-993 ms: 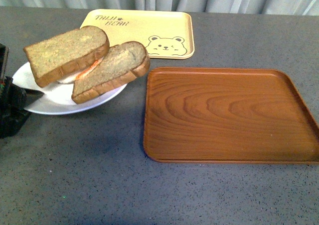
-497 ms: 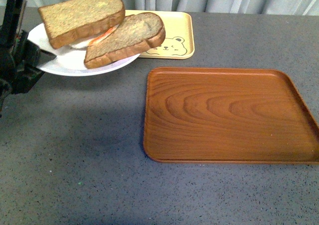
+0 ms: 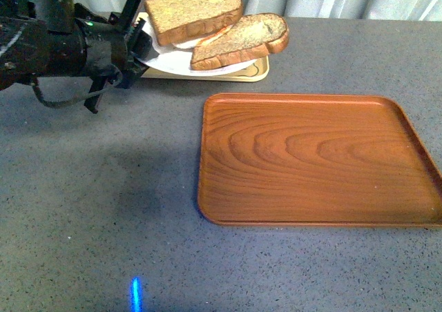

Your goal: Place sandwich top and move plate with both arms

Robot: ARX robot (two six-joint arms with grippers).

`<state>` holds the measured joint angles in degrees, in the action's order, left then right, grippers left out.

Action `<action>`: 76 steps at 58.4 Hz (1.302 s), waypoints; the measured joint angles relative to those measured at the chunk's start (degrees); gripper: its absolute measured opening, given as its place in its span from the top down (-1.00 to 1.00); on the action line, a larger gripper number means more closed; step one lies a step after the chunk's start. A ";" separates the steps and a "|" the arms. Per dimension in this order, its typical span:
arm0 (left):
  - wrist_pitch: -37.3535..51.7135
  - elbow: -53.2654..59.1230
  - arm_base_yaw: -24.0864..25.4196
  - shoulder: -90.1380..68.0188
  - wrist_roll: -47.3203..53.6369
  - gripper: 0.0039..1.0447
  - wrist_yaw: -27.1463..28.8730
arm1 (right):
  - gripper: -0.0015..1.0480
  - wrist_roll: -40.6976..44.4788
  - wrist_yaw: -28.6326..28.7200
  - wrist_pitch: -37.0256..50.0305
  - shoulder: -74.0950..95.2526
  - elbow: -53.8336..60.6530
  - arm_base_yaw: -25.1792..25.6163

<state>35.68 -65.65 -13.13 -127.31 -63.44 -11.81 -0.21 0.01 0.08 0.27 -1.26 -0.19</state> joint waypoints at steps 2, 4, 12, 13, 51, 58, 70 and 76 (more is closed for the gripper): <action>-0.48 -1.46 -0.11 -1.16 0.02 0.96 -0.07 | -0.82 0.02 0.00 0.00 0.00 0.00 0.00; -1.07 -2.95 -0.22 -2.27 0.02 0.96 -0.11 | -0.82 0.00 0.00 0.00 0.00 0.00 0.00; -3.06 -8.66 -0.37 -6.21 0.15 0.96 -0.39 | -0.82 0.00 0.00 0.00 0.00 0.00 0.00; -3.21 -9.07 -0.37 -6.43 0.15 0.96 -0.39 | -0.82 0.02 0.02 0.00 0.00 0.00 -0.02; -10.43 -27.50 2.51 -17.94 2.62 0.96 -3.21 | -0.82 0.02 0.00 0.00 0.00 0.00 0.00; -10.38 -27.50 2.69 -18.01 2.62 0.96 -3.21 | -0.82 0.02 0.00 0.00 0.00 0.00 0.00; -10.12 -27.39 2.91 -18.01 2.82 0.70 -3.37 | -0.82 0.02 0.00 0.00 0.00 0.00 0.00; -9.70 -26.95 3.19 -18.01 2.84 0.39 -3.39 | -0.82 0.00 0.00 0.00 0.00 0.00 0.00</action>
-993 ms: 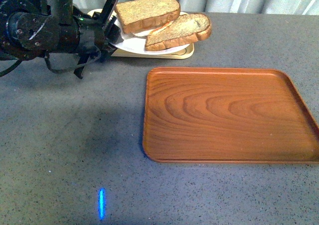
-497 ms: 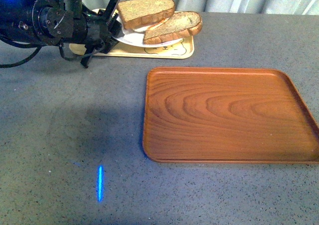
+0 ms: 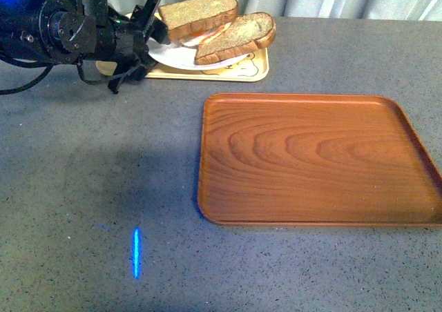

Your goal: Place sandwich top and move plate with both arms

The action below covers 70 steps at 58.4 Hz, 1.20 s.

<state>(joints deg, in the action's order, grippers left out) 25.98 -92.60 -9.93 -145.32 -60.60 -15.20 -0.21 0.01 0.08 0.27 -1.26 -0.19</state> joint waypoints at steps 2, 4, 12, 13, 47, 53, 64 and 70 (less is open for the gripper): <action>0.13 0.22 0.17 0.02 -0.02 0.29 -0.04 | -0.82 0.00 0.00 0.00 0.00 0.00 0.00; 0.28 0.52 0.28 0.13 0.02 0.19 -0.07 | -0.82 0.00 0.00 0.00 0.00 0.00 0.00; 0.52 1.79 0.90 1.42 0.20 -0.18 -0.31 | -0.82 0.02 0.00 0.00 0.00 0.00 0.00; 0.57 2.10 1.05 1.75 0.28 -0.24 -0.28 | -0.82 0.02 0.00 0.00 0.00 0.00 0.00; 2.27 15.02 5.86 11.17 4.31 -0.83 -0.96 | -0.82 0.02 0.00 0.00 0.00 0.00 0.00; 3.63 18.69 6.43 13.77 4.55 -0.83 -1.51 | -0.82 0.00 0.00 0.00 0.00 0.00 0.00; 8.55 29.99 7.08 24.70 5.57 -0.83 -2.08 | -0.82 0.00 0.00 0.00 0.00 0.00 0.00; 10.73 36.50 7.17 30.95 6.51 -0.83 -1.66 | -0.82 0.00 0.00 0.00 0.00 0.00 0.00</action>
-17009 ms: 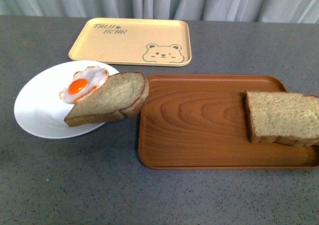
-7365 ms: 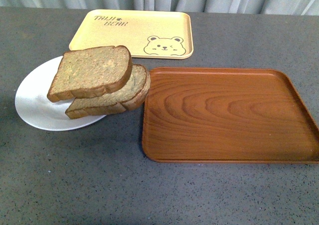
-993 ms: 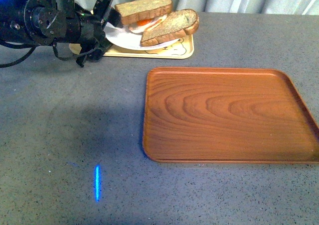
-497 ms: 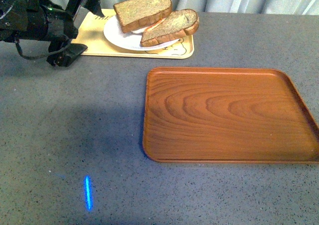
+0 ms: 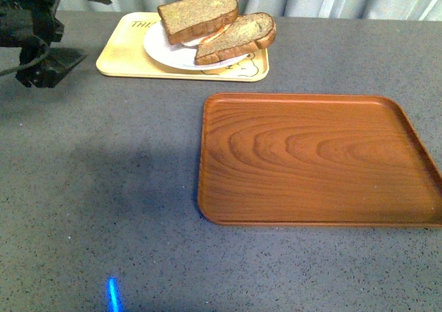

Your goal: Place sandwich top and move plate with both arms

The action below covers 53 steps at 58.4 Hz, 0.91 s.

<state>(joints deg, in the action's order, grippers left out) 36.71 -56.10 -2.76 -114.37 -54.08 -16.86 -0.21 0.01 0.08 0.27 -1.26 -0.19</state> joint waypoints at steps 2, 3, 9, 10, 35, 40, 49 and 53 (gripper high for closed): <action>4.96 2.80 -0.39 0.96 3.98 -0.75 4.13 | -0.82 0.00 0.00 0.00 0.00 0.00 0.00; 7.30 3.85 -0.48 1.31 4.74 -0.72 5.95 | -0.82 0.00 0.00 0.00 0.00 0.00 -0.02; 28.13 18.97 -0.79 8.50 29.97 -0.31 19.56 | -0.82 0.02 0.00 0.00 0.00 0.00 0.00; 28.74 20.24 -0.76 9.62 31.80 -0.27 19.74 | -0.82 0.00 0.02 0.00 0.00 0.00 0.00; 28.37 44.09 2.62 36.83 52.96 0.98 16.87 | -0.82 0.02 0.02 0.00 0.00 0.00 0.00; 26.82 45.97 2.62 40.15 53.11 0.98 16.87 | -0.82 0.02 0.00 0.00 0.00 0.00 -0.02; 23.12 49.22 2.62 46.84 53.29 0.98 16.87 | -0.82 0.02 0.00 0.00 0.00 0.00 0.00; 21.40 50.23 2.62 49.59 53.29 0.98 16.87 | -0.82 0.02 0.00 0.00 0.00 0.00 -0.02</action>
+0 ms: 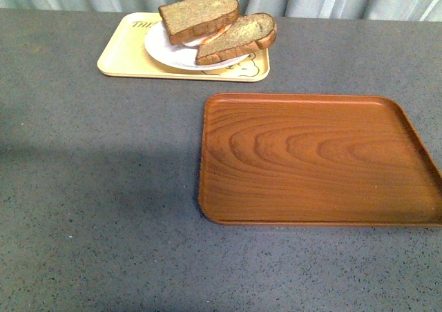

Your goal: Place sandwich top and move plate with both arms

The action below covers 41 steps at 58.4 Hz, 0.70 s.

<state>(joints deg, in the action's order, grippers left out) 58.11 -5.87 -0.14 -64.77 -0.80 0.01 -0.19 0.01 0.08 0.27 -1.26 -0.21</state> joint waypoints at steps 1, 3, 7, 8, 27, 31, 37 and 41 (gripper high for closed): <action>-0.57 0.28 0.00 0.92 0.02 0.98 0.00 | -0.82 0.00 0.00 0.00 0.00 0.00 0.02; -1.49 0.72 0.00 2.27 0.04 0.98 0.00 | -0.82 0.00 0.00 0.00 0.00 0.00 0.02; -3.87 1.77 0.00 5.55 0.09 0.98 0.00 | -0.82 -0.02 0.00 0.00 0.00 0.00 0.02; -4.55 2.03 0.00 6.49 0.13 0.98 0.00 | -0.82 0.00 0.00 0.00 0.00 0.00 0.02; -17.27 4.72 0.00 22.23 0.17 0.98 0.00 | -0.82 0.00 0.00 0.00 0.00 0.00 0.00; -19.93 4.96 0.00 25.18 0.17 0.98 0.02 | -0.82 0.00 0.00 0.00 0.00 0.00 0.00; -23.52 4.98 0.00 29.27 0.17 0.98 0.00 | -0.82 0.00 0.00 0.00 0.00 0.00 0.02; -25.68 4.98 0.00 31.58 0.20 0.98 0.00 | -0.82 0.00 0.00 0.00 0.00 0.00 0.02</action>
<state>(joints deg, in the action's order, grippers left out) 32.42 -0.89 -0.14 -33.19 -0.60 0.01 -0.19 0.01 0.08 0.27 -1.26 -0.19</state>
